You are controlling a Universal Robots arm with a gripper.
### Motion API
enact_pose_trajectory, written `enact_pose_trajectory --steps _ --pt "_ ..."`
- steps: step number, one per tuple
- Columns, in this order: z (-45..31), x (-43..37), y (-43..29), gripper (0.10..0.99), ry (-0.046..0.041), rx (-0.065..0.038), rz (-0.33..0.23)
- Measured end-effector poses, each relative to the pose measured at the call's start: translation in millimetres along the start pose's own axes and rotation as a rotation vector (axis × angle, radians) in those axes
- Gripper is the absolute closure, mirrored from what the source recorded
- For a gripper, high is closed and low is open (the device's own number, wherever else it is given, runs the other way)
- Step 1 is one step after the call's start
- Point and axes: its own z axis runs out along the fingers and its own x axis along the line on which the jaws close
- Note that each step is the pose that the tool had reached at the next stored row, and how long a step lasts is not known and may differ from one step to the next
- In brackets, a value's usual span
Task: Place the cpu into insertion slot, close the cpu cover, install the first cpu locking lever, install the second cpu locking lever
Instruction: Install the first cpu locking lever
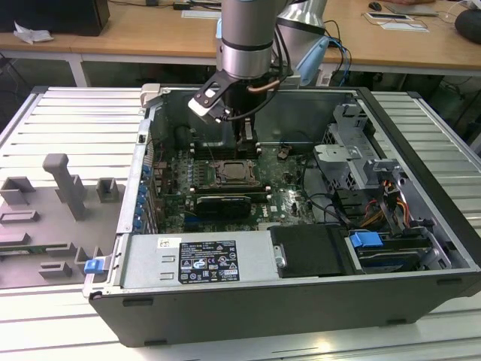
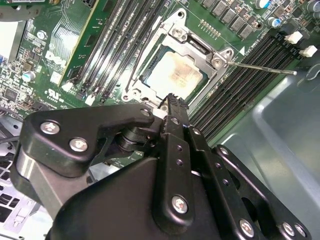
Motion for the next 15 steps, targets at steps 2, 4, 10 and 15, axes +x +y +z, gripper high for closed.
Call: enact_pose_trajectory --steps 2,4,10,15 --pt "-0.9 0.0 0.0 0.98 0.0001 0.0 0.0" --pt "-1.6 0.0 0.0 0.98 0.0001 0.0 0.0" --pt "-4.2 0.0 0.1 0.98 0.0 0.0 0.0" --pt "-6.5 0.0 0.2 0.98 -0.0001 0.0 0.0"
